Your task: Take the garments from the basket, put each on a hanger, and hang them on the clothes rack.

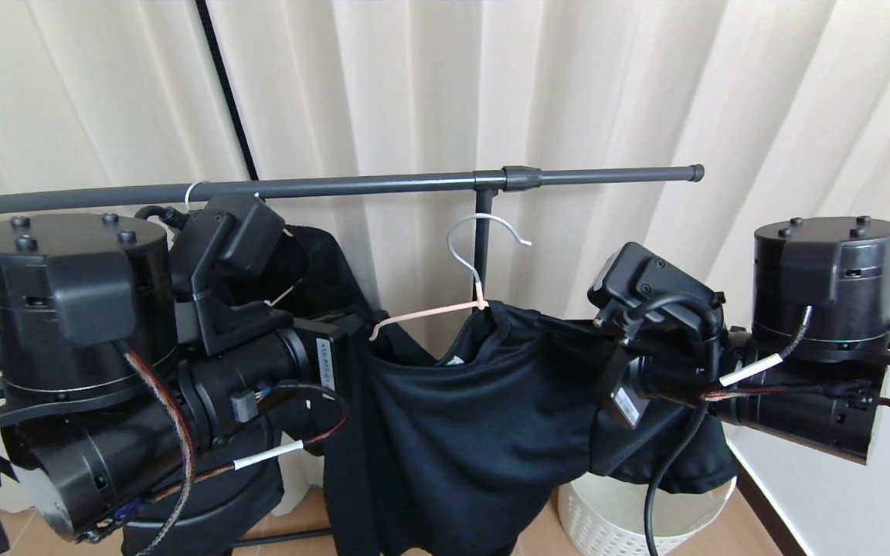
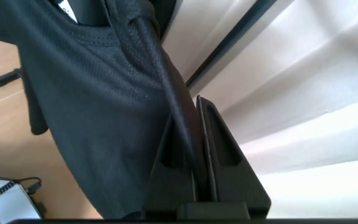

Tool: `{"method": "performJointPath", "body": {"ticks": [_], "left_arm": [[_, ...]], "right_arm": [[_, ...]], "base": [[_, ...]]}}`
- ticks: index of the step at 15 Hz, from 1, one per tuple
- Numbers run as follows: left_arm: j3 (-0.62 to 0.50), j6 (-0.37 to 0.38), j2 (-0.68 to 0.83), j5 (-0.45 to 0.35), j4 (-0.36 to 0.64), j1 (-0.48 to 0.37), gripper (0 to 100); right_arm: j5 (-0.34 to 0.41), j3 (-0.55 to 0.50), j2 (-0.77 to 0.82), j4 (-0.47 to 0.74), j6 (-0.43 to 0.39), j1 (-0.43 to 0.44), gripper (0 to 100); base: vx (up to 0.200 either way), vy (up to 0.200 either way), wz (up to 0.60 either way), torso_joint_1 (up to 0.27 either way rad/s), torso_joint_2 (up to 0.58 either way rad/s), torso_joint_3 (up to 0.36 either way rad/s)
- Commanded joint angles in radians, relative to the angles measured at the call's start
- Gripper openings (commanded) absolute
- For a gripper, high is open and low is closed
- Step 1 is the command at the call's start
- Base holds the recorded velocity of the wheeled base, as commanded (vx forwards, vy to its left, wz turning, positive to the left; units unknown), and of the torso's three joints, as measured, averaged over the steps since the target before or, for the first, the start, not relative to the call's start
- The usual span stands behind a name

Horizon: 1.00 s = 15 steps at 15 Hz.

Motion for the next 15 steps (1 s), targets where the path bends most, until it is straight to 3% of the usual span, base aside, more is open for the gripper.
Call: {"method": "performJointPath", "body": {"ticks": [1, 3, 5, 7, 13, 15], "left_arm": [[-0.013, 0.001, 0.002, 0.000, 0.000, -0.002, 0], [-0.013, 0.015, 0.003, 0.002, 0.000, 0.015, 0], [0.000, 0.039, 0.022, 0.008, -0.001, 0.117, 0], [-0.005, 0.039, 0.031, 0.009, -0.001, 0.154, 0], [-0.011, 0.061, 0.025, 0.009, -0.004, 0.146, 0], [-0.033, 0.061, 0.006, 0.008, -0.003, 0.087, 0]], "right_arm": [[-0.037, 0.004, 0.037, -0.015, -0.001, 0.001, 0], [-0.053, 0.025, 0.024, -0.042, -0.001, 0.001, 0], [-0.050, 0.037, -0.029, -0.036, -0.002, 0.001, 0], [-0.050, 0.050, -0.060, -0.035, -0.006, 0.001, 0], [-0.052, 0.045, -0.074, -0.036, -0.006, -0.002, 0], [-0.052, 0.040, -0.037, -0.042, -0.004, -0.002, 0]], "base": [[0.000, 0.000, 0.00, 0.000, 0.00, 0.000], [0.000, 0.000, 0.00, 0.000, 0.00, 0.000], [0.000, 0.000, 0.00, 0.000, 0.00, 0.000], [0.000, 0.000, 0.00, 0.000, 0.00, 0.000], [0.000, 0.000, 0.00, 0.000, 0.00, 0.000], [0.000, 0.000, 0.00, 0.000, 0.00, 0.000]]}}
